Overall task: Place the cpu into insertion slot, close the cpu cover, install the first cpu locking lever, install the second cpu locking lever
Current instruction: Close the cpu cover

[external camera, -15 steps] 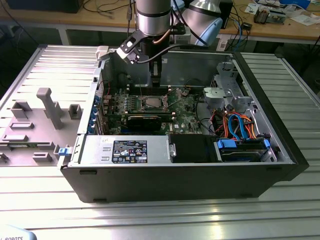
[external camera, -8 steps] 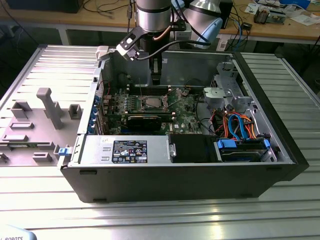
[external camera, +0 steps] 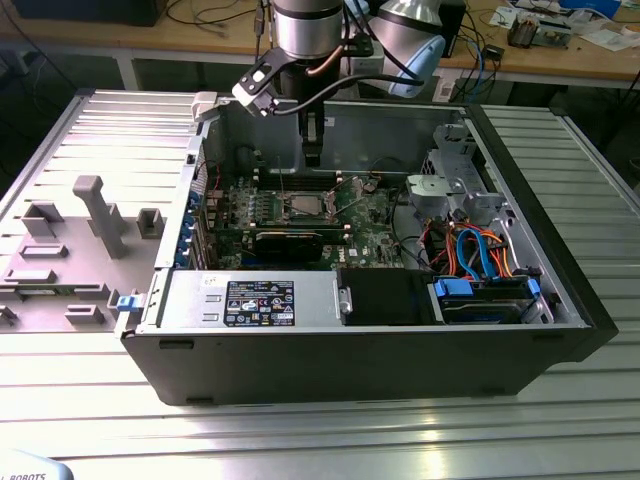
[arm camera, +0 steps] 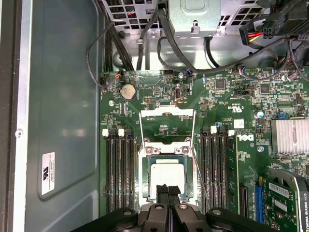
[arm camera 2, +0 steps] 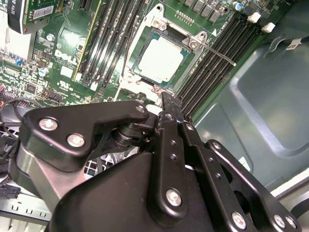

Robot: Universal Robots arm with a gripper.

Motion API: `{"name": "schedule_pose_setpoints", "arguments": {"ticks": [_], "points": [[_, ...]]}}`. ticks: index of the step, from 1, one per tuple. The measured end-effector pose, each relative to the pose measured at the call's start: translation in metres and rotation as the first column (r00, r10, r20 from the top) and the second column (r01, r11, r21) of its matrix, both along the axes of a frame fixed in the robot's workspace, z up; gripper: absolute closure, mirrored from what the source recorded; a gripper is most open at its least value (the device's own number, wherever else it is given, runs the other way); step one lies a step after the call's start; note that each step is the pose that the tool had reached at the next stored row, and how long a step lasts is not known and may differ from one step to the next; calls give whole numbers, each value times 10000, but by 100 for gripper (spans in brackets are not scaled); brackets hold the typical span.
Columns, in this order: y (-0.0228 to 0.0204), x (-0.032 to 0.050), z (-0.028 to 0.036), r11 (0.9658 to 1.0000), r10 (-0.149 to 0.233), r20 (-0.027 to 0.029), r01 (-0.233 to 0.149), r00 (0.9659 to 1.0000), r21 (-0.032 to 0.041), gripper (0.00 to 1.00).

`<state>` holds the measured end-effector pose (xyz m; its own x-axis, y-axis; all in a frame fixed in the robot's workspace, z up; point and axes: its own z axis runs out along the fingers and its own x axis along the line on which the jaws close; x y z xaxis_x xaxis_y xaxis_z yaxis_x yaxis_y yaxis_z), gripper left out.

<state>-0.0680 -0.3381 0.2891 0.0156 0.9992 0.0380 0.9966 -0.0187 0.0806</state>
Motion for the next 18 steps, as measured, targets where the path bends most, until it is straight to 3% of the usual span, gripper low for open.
{"name": "schedule_pose_setpoints", "arguments": {"ticks": [8,11,18], "points": [[0,1,3,10000,0,-2,0,10000,0,89],[0,15,4,10000,0,-63,0,10000,-2,89],[0,17,3,10000,0,-72,0,10000,-1,89]]}}
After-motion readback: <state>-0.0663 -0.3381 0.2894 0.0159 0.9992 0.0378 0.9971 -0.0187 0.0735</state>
